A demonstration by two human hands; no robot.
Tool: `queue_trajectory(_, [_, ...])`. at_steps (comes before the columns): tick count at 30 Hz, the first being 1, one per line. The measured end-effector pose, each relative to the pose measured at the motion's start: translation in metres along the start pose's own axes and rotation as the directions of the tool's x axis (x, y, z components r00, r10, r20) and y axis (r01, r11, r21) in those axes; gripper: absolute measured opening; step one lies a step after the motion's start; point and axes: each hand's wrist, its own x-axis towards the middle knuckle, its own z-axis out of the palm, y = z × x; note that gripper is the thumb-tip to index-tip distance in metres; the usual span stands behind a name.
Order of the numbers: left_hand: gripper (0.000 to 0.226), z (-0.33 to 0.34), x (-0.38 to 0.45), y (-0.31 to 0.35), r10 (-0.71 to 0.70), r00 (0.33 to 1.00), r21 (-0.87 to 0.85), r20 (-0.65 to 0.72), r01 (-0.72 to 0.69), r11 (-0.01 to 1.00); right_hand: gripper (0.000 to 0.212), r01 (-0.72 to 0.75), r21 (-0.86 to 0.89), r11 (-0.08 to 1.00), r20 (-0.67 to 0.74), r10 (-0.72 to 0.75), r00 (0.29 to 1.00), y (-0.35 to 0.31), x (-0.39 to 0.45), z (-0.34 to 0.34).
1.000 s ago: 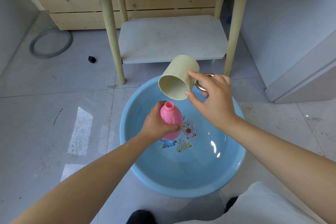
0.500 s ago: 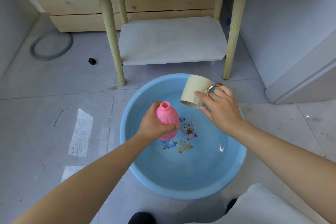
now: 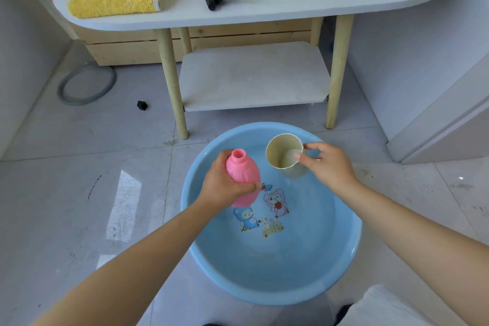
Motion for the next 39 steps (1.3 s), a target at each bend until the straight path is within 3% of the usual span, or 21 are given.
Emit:
queue_trajectory(6, [0.069,-0.027,0.001,0.045,0.028,0.999,-0.030,-0.040,-0.029,0.999,0.033,-0.046,0.254,0.966,0.017,0.044,0.999,-0.042,-0.011,-0.023])
queue_trajectory(13, [0.065,-0.063,-0.002,0.120,0.110,0.991,-0.005,-0.079,-0.110,0.994,0.014,0.088,0.400,0.912,-0.134,-0.037,0.990,-0.125,-0.023,-0.086])
queue_trajectory(18, [0.063,-0.090,0.000,0.181,0.145,0.984,-0.024,-0.108,-0.148,0.989,0.018,0.162,0.473,0.866,-0.207,-0.069,0.976,-0.180,-0.018,-0.124])
queue_trajectory(21, [0.068,-0.100,0.004,0.216,0.162,0.978,-0.016,-0.130,-0.165,0.986,0.035,0.186,0.477,0.859,-0.253,-0.069,0.965,-0.201,-0.005,-0.135])
queue_trajectory(25, [0.063,-0.109,0.018,0.264,0.205,0.963,-0.007,-0.175,-0.209,0.978,0.031,0.181,0.430,0.884,-0.307,-0.046,0.951,-0.222,0.025,-0.151])
queue_trajectory(33, [0.076,-0.093,0.066,0.315,0.215,0.959,-0.008,-0.185,-0.220,0.976,0.029,0.098,0.277,0.956,-0.388,0.019,0.921,-0.226,0.066,-0.171])
queue_trajectory(39, [0.075,-0.067,0.097,0.329,0.235,0.955,-0.030,-0.181,-0.244,0.969,0.031,0.092,0.287,0.953,-0.355,0.017,0.935,-0.214,0.088,-0.165])
